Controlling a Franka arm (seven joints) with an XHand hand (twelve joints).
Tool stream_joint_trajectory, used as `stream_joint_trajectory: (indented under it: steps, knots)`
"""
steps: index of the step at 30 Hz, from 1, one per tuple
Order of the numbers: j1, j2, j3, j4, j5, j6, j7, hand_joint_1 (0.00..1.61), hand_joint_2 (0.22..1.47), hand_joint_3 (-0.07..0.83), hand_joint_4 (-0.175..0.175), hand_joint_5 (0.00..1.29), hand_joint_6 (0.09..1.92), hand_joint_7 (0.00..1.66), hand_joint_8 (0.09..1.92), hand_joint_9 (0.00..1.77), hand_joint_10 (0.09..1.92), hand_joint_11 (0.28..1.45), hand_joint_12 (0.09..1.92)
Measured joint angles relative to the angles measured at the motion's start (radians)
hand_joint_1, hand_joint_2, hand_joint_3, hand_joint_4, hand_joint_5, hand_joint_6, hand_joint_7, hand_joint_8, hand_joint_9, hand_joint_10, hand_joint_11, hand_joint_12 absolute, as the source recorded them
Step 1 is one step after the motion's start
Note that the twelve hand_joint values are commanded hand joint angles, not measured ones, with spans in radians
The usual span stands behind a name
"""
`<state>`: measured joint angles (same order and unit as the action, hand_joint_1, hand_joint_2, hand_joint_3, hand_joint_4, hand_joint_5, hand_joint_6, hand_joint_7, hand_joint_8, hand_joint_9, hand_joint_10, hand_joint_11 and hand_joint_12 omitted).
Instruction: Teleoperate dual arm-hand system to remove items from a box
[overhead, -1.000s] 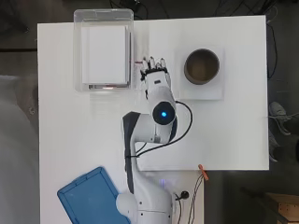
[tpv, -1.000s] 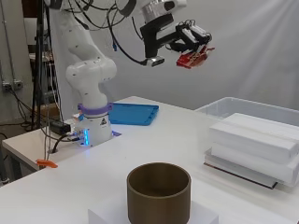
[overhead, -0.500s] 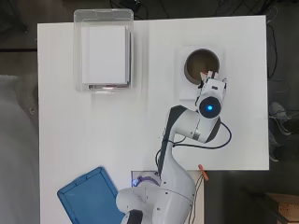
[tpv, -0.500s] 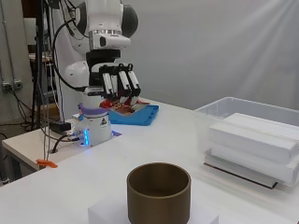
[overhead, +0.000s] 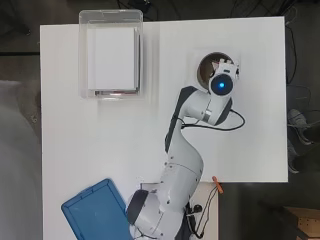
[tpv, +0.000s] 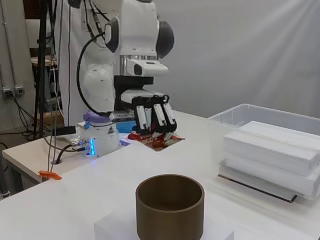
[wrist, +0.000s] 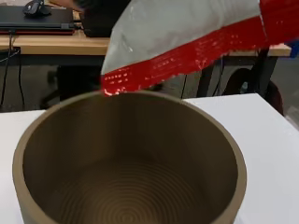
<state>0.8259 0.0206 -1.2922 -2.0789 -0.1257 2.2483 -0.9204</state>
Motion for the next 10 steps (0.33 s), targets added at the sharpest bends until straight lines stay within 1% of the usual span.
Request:
stream_joint_trajectory:
  steps: [3,9,10]
  knots:
    - [-0.039,0.069,0.040,0.057,0.041,-0.010,-0.006,0.97,1.16,0.000,0.175,0.89,1.12,1.24,1.92,1.51,1.92,1.06,1.81]
    - [-0.378,0.271,0.295,0.193,0.136,-0.052,-0.023,0.97,1.17,0.001,0.175,0.88,1.13,1.27,1.92,1.51,1.92,1.05,1.79]
    - [-0.426,0.308,0.343,0.215,0.151,-0.059,-0.027,0.80,1.14,-0.004,0.104,0.69,0.80,1.04,1.39,1.24,1.42,0.85,1.30]
